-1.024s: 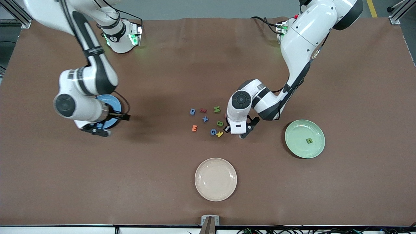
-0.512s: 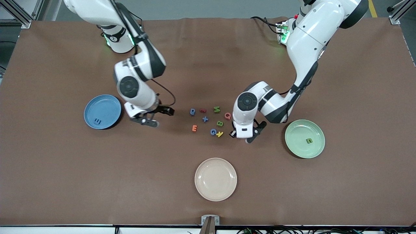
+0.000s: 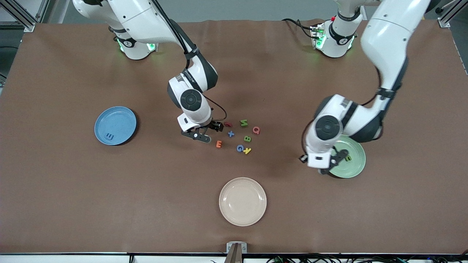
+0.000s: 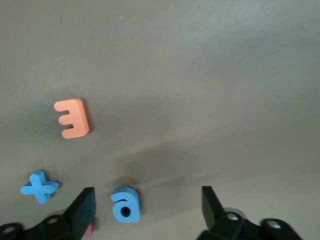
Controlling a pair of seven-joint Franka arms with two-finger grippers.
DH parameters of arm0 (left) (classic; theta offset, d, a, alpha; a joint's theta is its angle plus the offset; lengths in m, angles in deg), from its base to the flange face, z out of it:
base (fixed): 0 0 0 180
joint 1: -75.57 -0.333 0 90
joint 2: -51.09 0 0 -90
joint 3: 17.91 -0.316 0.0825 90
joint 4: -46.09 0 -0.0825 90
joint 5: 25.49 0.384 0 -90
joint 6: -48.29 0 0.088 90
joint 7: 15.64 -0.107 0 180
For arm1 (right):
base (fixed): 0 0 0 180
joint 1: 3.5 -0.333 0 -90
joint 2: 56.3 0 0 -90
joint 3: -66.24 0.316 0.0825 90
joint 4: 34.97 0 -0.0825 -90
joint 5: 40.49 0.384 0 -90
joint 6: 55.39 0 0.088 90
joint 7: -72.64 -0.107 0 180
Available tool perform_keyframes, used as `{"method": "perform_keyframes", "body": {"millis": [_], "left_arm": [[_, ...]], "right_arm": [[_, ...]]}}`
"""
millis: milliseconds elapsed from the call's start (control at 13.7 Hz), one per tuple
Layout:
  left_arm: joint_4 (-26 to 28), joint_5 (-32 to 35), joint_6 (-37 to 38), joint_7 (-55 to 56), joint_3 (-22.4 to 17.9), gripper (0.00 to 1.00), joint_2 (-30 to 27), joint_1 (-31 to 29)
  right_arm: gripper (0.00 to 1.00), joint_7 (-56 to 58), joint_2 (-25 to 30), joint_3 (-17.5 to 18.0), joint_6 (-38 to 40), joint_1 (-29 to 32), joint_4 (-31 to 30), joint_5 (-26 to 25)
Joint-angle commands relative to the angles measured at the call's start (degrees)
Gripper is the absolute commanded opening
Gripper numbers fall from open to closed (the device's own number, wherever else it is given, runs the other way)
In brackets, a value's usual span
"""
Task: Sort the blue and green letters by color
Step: 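Place the green b on the green plate while the right gripper grasps the blue a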
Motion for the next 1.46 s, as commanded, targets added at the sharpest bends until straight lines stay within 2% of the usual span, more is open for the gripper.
{"method": "perform_keyframes", "body": {"millis": [0,293,659,732,878,1024,1171,1390], "left_arm": [[3.37,0.88,-0.41,-6.44,0.67,0.02,-1.7,-5.05],[6.17,0.97,-3.39,-16.64,0.85,0.04,-1.53,-12.97],[11.54,0.97,-7.09,-17.89,0.85,0.22,-1.61,-15.44],[11.72,0.97,-7.09,-17.89,0.85,0.36,-1.62,-15.44],[11.72,0.88,-7.09,-17.63,0.85,1.0,-1.62,-15.44],[11.55,0.88,-7.01,-17.28,1.2,1.0,-1.88,-15.27],[11.2,0.35,-6.48,-16.58,3.3,1.0,-2.84,-15.27],[10.67,0.09,-6.04,-14.31,7.51,1.0,-3.81,-15.27]], "right_arm": [[0.76,-1.26,-0.73,-0.71,-0.31,-1.64,1.41,0.16],[0.76,-3.64,-2.05,-0.71,-2.25,-3.23,1.32,0.16],[0.7,-4.17,-2.32,-0.71,-2.34,-4.02,0.97,0.16],[0.68,-4.17,-2.32,-0.71,-2.25,-4.02,0.88,0.07],[0.64,-4.17,-2.32,-0.71,-2.25,-4.02,0.8,0.07],[0.59,-4.08,-2.4,-0.71,-2.34,-4.02,0.8,0.07],[0.5,-4.08,-2.4,-0.8,-2.34,-4.11,0.8,-0.01],[0.31,-4.16,-2.4,-0.71,-2.34,-4.02,0.8,-0.01]]}}
